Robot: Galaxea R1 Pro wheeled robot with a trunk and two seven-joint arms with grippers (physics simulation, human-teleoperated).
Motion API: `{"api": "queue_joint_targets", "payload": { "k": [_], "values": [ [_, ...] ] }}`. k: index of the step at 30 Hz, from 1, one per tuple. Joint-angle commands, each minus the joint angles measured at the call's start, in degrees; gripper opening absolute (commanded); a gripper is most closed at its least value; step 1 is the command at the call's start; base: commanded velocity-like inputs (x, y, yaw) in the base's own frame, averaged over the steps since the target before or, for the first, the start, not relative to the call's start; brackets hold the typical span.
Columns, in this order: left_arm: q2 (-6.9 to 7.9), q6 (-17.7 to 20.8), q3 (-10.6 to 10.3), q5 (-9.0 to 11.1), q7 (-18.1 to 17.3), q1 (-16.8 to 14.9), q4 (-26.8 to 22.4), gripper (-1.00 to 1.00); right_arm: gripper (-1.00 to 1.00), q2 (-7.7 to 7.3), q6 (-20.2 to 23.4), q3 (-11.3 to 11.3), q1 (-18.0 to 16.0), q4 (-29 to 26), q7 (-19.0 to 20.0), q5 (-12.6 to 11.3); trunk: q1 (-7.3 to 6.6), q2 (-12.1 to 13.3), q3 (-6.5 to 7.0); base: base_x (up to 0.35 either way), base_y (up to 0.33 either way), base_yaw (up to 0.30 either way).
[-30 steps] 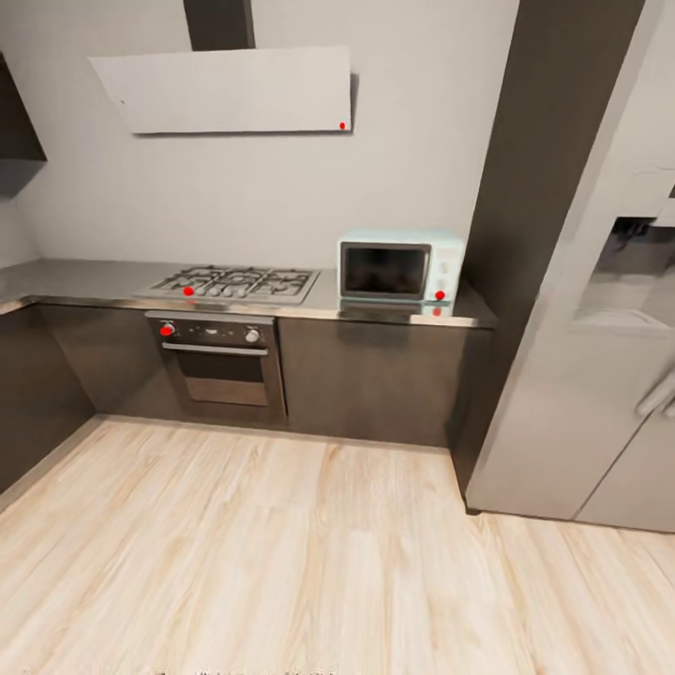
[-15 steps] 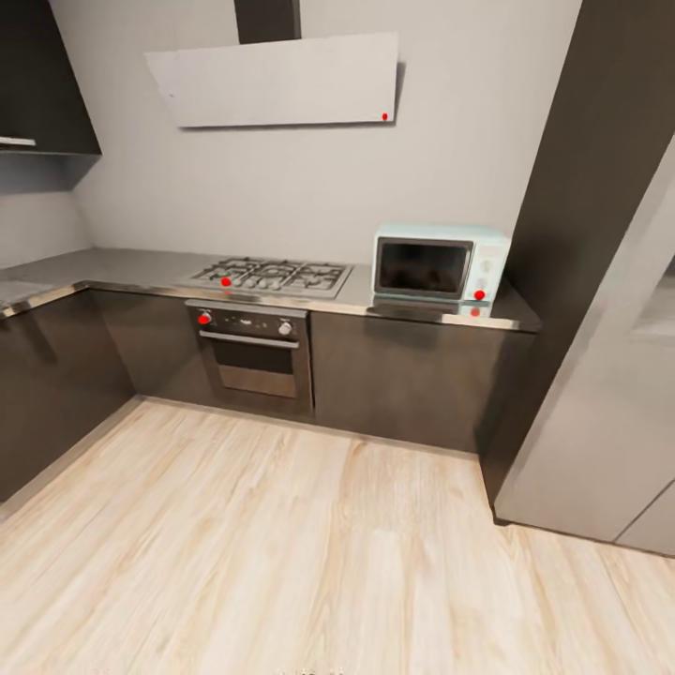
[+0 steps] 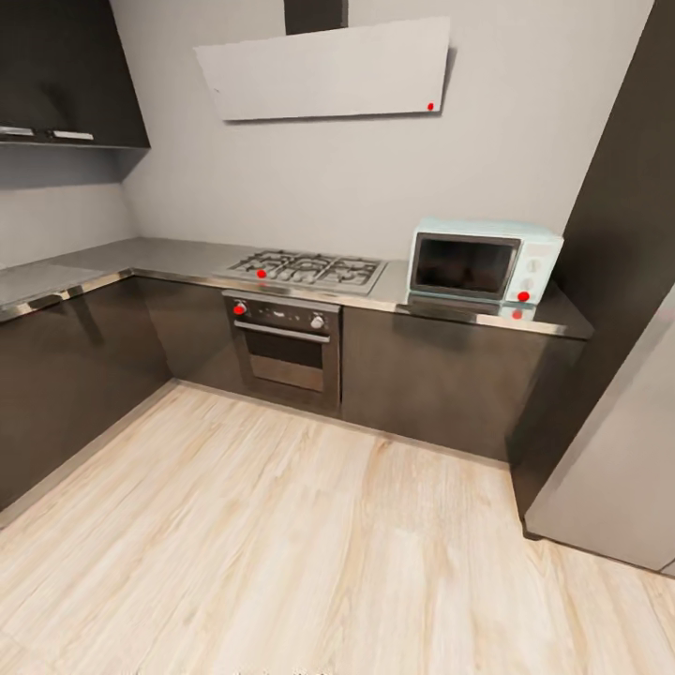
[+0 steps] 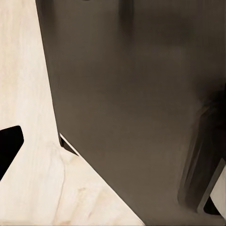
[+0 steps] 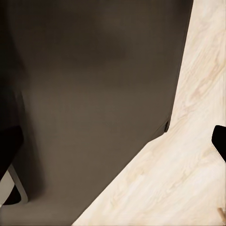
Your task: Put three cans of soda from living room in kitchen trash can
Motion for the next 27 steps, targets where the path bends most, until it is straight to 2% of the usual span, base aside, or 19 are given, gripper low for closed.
{"api": "queue_joint_targets", "payload": {
  "k": [1, 27],
  "values": [
    [-0.01, -0.01, 0.00, 0.00, 0.00, 0.00, 0.00, 1.00, 1.00, 0.01, 0.01, 0.01, 0.00, 0.00, 0.00, 0.00, 0.00, 0.00, -0.07, 0.000, 0.000, 0.225],
    [-0.07, -0.06, 0.09, 0.04, 0.00, -0.09, -0.09, 1.00, 1.00, 0.03, -0.02, 0.05, 0.00, -0.13, 0.00, 0.02, 0.00, 0.00, -1.74, 0.000, 0.000, 0.225]
  ]
}}
